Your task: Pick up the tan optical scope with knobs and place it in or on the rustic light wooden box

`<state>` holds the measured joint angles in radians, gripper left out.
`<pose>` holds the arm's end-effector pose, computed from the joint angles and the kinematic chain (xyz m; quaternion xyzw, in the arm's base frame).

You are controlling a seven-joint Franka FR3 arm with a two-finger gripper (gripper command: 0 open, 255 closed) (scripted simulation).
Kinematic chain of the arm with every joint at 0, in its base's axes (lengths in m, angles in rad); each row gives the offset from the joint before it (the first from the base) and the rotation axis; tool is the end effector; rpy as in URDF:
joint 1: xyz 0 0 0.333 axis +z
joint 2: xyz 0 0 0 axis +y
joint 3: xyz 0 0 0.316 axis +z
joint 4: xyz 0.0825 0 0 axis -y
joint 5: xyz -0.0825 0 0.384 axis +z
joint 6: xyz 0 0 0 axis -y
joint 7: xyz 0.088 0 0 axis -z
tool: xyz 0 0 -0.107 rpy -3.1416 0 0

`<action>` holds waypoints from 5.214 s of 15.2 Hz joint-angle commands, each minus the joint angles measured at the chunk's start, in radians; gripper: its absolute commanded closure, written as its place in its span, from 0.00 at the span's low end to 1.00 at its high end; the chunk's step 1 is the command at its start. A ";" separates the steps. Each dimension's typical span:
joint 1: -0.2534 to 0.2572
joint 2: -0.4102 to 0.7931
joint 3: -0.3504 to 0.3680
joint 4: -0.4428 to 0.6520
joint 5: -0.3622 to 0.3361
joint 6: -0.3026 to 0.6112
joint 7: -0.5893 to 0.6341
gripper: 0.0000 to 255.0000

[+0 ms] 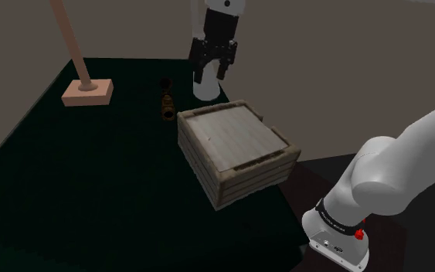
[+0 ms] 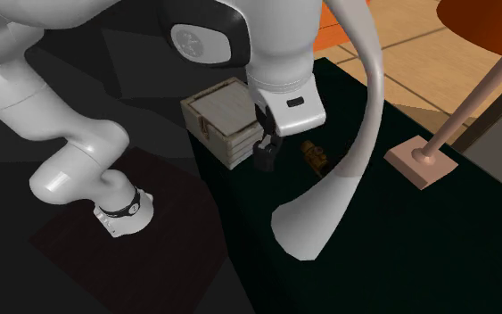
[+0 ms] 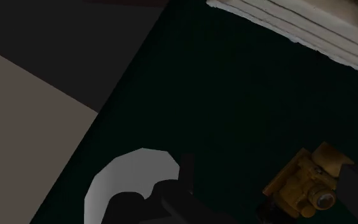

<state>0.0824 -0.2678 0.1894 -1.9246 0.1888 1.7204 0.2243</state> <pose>0.4567 0.1562 0.6058 -0.9971 -0.0098 -0.0121 0.0739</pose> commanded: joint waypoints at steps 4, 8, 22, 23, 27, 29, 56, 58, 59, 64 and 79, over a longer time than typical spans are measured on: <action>0.023 0.191 0.044 0.186 0.006 0.001 0.076 0.00; 0.042 0.317 0.066 0.325 -0.001 -0.013 0.124 0.00; 0.050 0.314 0.073 0.222 0.002 0.089 0.120 0.00; 0.050 0.314 0.073 0.222 0.002 0.089 0.120 0.00; 0.050 0.314 0.073 0.222 0.002 0.089 0.120 1.00; 0.050 0.315 0.073 0.222 0.002 0.089 0.120 1.00; 0.060 0.405 0.078 0.649 -0.028 -0.243 0.191 1.00; 0.063 0.423 0.079 0.702 -0.033 -0.277 0.200 1.00; 0.065 0.433 0.080 0.729 -0.035 -0.295 0.204 1.00; 0.078 0.495 0.085 0.890 -0.051 -0.392 0.229 1.00; 0.075 0.004 0.086 0.386 0.083 -0.355 0.257 1.00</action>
<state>0.1553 -0.2114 0.2784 -1.4806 0.2579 1.3577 0.4831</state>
